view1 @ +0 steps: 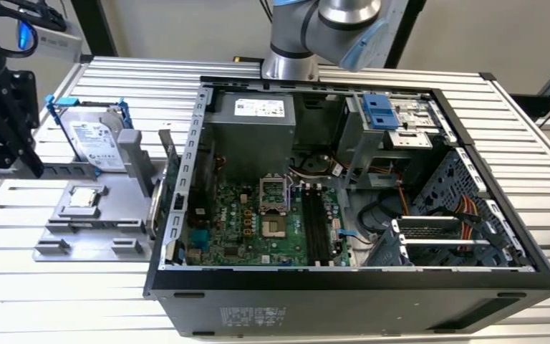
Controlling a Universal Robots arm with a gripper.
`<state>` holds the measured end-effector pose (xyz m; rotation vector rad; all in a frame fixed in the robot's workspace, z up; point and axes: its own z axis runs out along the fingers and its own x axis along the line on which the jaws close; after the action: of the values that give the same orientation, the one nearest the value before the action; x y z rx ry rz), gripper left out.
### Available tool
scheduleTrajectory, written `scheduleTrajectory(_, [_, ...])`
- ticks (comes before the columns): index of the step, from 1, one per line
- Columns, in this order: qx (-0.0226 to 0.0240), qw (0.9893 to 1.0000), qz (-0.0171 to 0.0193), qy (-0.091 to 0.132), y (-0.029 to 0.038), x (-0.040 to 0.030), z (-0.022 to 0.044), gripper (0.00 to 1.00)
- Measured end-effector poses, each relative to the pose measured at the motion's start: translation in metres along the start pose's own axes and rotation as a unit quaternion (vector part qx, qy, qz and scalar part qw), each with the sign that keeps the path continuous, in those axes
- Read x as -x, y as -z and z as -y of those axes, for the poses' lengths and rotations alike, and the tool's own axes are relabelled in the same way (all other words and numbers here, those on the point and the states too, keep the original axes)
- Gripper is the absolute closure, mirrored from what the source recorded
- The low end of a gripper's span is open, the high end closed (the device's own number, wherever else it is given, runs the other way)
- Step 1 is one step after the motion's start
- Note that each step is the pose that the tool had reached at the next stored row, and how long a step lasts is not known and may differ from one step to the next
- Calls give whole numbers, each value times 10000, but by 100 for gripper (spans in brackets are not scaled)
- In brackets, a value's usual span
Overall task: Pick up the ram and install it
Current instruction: 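Pick up the ram and move it above insertion slot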
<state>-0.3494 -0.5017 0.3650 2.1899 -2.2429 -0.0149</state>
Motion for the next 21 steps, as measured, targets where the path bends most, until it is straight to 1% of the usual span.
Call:
scheduleTrajectory(13, [-1,10000,0,0,41,0,-1,100])
scheduleTrajectory(21, [-2,10000,1,0,91,1,-1,100])
